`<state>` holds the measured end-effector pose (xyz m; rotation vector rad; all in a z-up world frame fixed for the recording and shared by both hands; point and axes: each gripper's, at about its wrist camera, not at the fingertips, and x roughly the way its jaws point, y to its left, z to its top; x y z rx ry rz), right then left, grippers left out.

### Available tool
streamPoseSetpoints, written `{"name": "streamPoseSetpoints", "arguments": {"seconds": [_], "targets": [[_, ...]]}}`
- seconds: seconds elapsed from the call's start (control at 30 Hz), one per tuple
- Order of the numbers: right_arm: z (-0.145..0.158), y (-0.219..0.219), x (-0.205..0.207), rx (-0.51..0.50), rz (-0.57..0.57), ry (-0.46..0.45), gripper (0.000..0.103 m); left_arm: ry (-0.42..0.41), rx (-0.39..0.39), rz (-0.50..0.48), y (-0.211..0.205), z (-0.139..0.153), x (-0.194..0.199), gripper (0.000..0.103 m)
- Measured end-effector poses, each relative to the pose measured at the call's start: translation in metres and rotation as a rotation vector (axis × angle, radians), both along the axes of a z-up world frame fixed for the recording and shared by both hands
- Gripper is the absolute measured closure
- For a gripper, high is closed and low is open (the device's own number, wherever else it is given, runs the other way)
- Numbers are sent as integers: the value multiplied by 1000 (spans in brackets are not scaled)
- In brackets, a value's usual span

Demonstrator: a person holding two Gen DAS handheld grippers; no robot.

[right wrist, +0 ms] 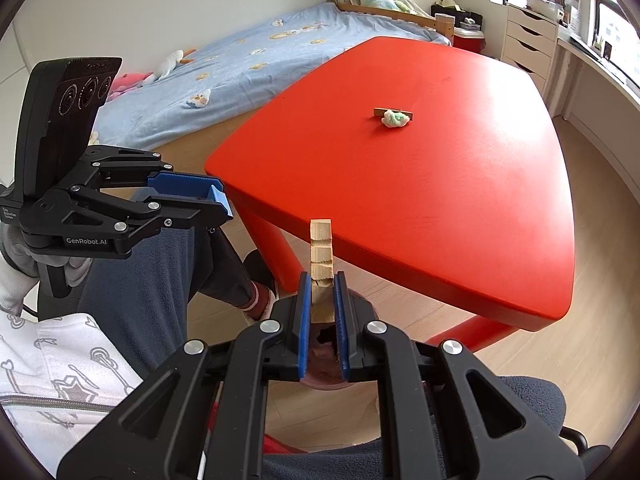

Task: Collect trash
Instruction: 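Carry the blue case and wooden strip with both tools over the wastebasket, then open both tools to drop the blue case and wooden strip into the wastebasket, then move both tools back up to the clothespin and fluffy ball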

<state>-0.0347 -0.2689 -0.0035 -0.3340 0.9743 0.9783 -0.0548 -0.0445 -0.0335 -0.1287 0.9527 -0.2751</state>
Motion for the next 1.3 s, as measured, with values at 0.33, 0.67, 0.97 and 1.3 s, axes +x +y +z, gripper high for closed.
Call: {"name": "streamPoseSetpoints", "arguments": {"seconds": [0.33,0.67,0.97,1.3], "targets": [[-8,1,-5,-5,0,25,92,20,-6,-9,-3,-8,-7,71],[-10,3,-5,-3,12,37,91,24,-12,-19,-6,-10,-7,70],[-13,-5,3,-14,-54,24,8,12,-7,50,6,-11,-6,12],[-20,-6,5,-23,-74,63,3,21,-17,90,15,-11,-7,8]]}}
